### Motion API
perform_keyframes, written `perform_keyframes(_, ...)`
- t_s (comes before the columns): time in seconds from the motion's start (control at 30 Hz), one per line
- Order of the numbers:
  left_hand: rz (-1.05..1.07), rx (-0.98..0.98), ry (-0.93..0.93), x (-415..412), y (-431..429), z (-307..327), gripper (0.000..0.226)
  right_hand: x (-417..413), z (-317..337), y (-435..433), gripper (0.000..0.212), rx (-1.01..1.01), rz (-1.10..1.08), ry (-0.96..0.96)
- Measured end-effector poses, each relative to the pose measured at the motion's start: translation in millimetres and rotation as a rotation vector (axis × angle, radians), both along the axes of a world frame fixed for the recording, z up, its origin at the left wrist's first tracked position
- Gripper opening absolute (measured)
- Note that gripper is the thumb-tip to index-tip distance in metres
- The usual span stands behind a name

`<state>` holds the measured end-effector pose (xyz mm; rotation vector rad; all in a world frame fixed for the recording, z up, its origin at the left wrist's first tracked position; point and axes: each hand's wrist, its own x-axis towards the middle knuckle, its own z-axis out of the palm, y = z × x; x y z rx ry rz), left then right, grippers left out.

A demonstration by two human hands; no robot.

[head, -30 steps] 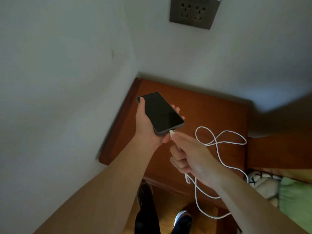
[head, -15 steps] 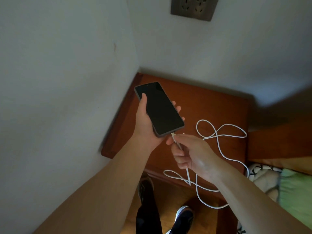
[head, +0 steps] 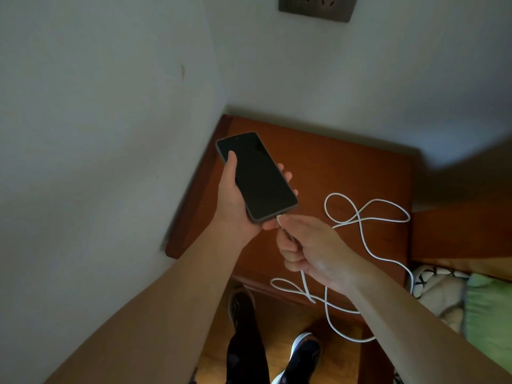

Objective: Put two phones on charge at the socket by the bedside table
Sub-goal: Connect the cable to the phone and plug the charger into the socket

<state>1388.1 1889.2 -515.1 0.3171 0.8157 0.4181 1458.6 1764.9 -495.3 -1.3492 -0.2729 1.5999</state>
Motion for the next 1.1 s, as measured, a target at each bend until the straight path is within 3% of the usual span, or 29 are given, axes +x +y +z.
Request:
perform_keyframes(0.1, 0.001, -0.001, 0.004, 4, 7, 4, 0.062, 5, 1, 8, 0.032, -0.006, 0.006, 0.003)
perform_keyframes(0.3, -0.008, 0.012, 0.013, 4, 13, 4, 0.029, 9, -3, 20, 0.035, -0.005, 0.046, -0.029)
perform_keyframes(0.4, -0.010, 0.003, 0.052, -5, 16, -3, 0.031, 11, -9, 20, 0.039, -0.066, 0.143, -0.066)
perform_keyframes(0.47, -0.036, 0.009, 0.101, -14, 21, -10, 0.029, 19, -18, 13, 0.037, -0.142, 0.244, -0.258)
perform_keyframes(0.57, -0.105, 0.046, 0.222, -35, 32, -21, 0.019, 36, -44, -7, 0.024, -0.318, 0.200, -0.749)
perform_keyframes(0.67, -0.195, 0.071, 0.383, -59, 41, -37, 0.032, 38, -70, -25, 0.015, -0.392, 0.203, -1.068)
perform_keyframes(0.77, -0.305, 0.104, 0.524, -78, 46, -53, 0.041, 26, -85, -27, 0.065, -0.480, 0.367, -1.138)
perform_keyframes(0.83, -0.411, 0.149, 0.598, -87, 49, -61, 0.039, 21, -89, -22, 0.079, -0.534, 0.437, -1.212)
perform_keyframes(0.97, -0.566, 0.263, 0.718, -97, 56, -76, 0.042, 19, -100, -15, 0.079, -0.593, 0.490, -1.293)
perform_keyframes(1.1, -0.615, 0.385, 0.799, -99, 62, -92, 0.033, 23, -107, -13, 0.060, -0.618, 0.466, -1.276)
